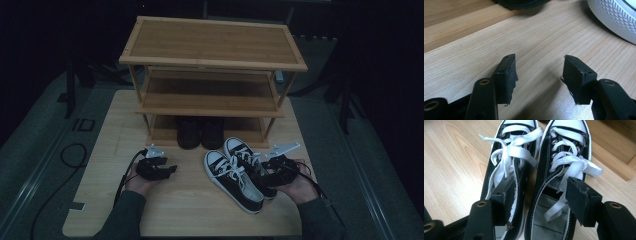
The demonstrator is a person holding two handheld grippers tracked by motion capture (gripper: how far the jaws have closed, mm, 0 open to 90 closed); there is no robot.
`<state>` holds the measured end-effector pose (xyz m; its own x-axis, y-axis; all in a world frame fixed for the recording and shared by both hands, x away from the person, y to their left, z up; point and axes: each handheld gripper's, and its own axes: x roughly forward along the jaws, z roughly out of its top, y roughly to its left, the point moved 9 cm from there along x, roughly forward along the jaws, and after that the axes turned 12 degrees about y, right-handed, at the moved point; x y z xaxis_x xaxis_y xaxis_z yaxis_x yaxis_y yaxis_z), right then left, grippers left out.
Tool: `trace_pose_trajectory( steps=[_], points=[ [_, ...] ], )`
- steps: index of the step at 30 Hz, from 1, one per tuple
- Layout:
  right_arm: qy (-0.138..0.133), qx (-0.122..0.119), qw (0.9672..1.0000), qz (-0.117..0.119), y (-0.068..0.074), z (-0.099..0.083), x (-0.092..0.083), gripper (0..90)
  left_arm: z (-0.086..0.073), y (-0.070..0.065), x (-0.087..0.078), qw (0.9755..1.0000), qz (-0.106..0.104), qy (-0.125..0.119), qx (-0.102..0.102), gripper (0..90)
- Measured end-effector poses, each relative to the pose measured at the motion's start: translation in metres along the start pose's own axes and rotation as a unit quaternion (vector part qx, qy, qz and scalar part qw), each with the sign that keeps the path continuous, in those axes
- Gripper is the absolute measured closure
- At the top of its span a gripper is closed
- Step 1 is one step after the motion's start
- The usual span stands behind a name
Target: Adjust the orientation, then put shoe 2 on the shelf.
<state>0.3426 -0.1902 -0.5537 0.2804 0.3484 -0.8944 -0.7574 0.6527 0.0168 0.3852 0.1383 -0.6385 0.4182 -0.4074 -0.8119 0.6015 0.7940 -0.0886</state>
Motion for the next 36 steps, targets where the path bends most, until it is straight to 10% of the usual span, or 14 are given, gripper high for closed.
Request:
trace_pose_trajectory(
  steps=[25,36],
  points=[
    [0.032,-0.003,0.9994,-0.009,0.012,0.002,0.027,34.3,0.0,0.0,0.0,1.0,0.001,0.0,-0.001,44.7],
    [0.06,-0.002,0.9979,-0.025,0.01,0.009,0.048,55.9,0.0,0.0,0.0,1.0,0.0,-0.001,-0.002,44.7]
  ],
)
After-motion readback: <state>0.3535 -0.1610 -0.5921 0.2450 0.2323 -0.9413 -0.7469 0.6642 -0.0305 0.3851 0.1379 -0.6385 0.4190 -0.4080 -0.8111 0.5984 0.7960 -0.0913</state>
